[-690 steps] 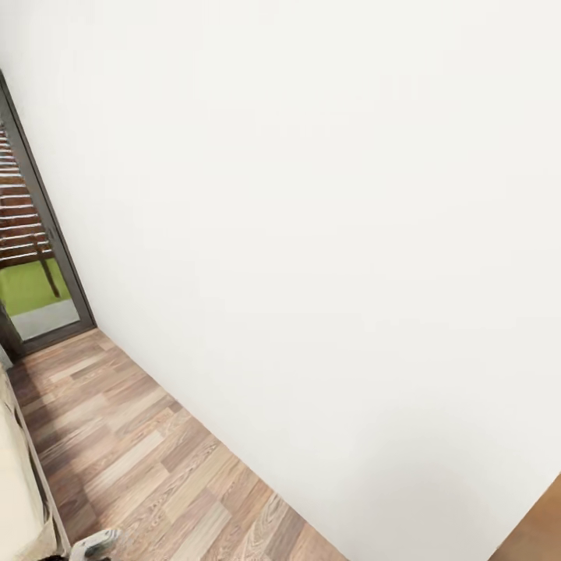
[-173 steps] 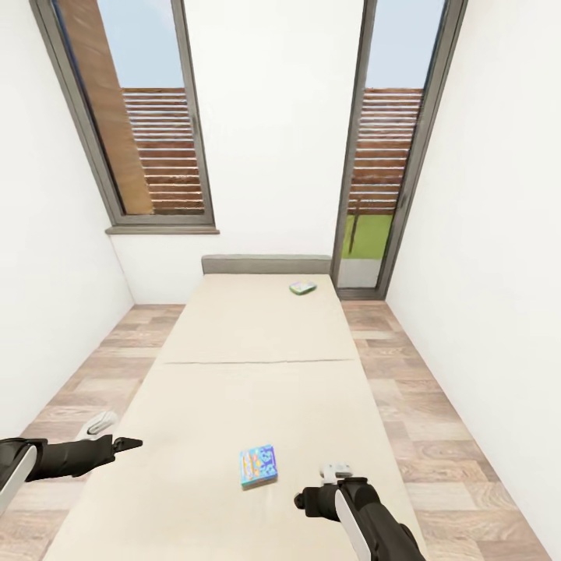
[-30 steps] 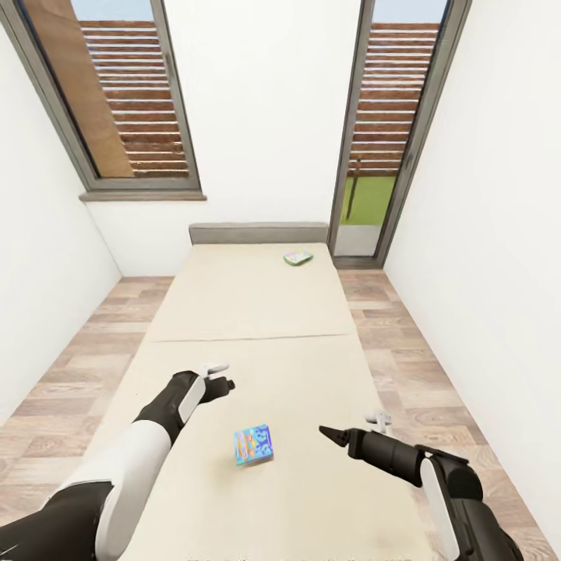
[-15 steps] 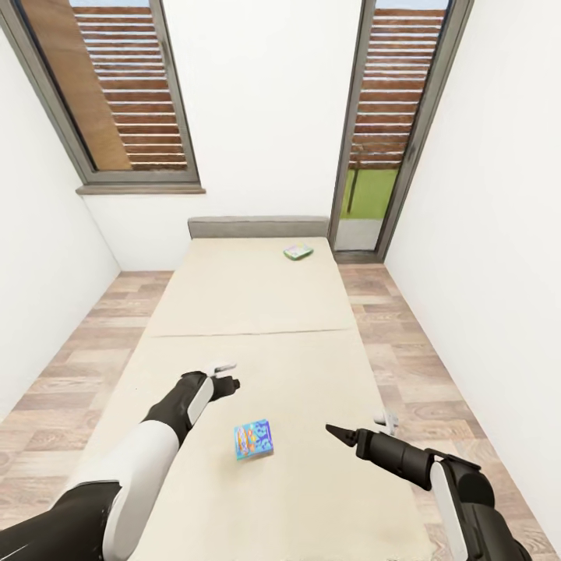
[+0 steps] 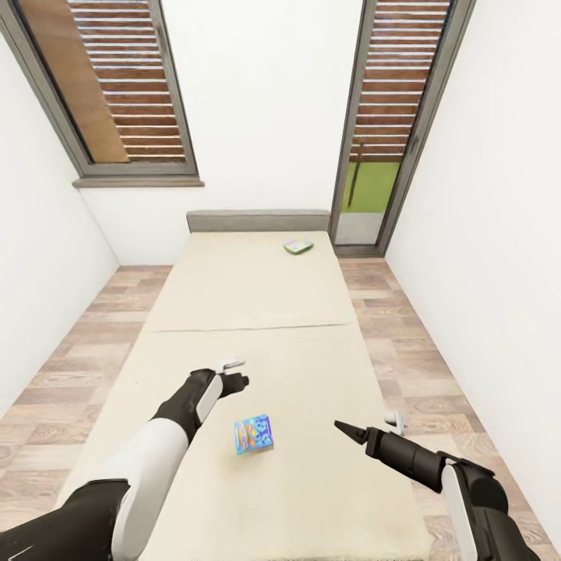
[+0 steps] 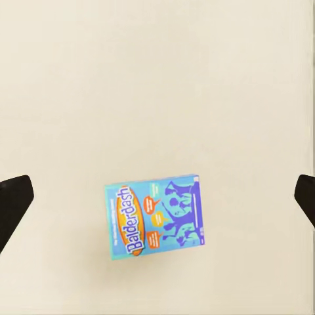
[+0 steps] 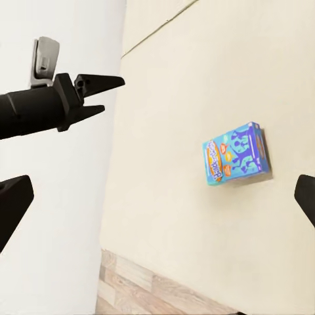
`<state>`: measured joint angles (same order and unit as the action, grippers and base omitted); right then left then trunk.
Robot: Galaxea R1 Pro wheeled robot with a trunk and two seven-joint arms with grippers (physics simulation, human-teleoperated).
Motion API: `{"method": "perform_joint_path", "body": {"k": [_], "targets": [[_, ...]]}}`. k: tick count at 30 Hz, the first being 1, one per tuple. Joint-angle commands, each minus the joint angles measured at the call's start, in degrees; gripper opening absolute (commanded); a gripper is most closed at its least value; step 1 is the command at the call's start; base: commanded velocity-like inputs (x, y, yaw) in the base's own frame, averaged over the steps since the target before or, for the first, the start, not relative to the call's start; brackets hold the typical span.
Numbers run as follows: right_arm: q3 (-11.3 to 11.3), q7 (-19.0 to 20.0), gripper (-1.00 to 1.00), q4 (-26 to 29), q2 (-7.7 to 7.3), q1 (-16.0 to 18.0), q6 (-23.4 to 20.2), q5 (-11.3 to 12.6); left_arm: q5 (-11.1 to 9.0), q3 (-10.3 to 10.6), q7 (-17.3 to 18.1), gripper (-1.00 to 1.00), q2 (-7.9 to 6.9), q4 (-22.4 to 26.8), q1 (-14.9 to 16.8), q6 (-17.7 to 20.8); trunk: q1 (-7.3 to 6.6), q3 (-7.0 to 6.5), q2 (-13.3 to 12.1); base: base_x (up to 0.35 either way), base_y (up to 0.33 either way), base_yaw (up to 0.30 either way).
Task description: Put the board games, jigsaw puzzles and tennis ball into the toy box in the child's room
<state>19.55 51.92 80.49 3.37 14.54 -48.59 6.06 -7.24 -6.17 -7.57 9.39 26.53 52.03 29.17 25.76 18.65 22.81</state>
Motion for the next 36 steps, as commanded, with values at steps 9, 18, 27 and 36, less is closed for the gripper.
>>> {"method": "perform_joint_path", "body": {"k": [9, 18, 27, 36], "targets": [[3.66, 4.41, 1.0, 0.02, -0.14, 0.05, -0.37, -0.39, -0.68, -0.17, -0.43, 1.0, 0.42, 0.26, 2.64, 1.36, 0.03, 0.95, 0.11, 0.0, 0.0, 0.0], [4.69, 5.62, 1.0, -0.04, -2.19, 0.0, -0.37, -0.12, -0.65, -0.16, -0.46, 1.0, 0.41, 0.27, 3.02, 1.57, 0.03, 1.79, 0.11, 0.0, 0.0, 0.0], [4.85, 5.74, 1.0, 0.01, -2.57, 0.01, -0.37, 0.08, -0.67, -0.21, -0.47, 1.0, 0.61, 0.48, 3.07, 1.64, 0.03, 2.64, 0.11, 0.0, 0.0, 0.0], [4.9, 5.82, 1.0, 0.02, -2.97, -0.03, -0.43, 0.23, -0.67, -0.19, -0.42, 1.0, 0.61, 0.53, 3.07, 1.7, 0.03, 3.48, 0.11, 0.0, 0.0, 0.0]]}}
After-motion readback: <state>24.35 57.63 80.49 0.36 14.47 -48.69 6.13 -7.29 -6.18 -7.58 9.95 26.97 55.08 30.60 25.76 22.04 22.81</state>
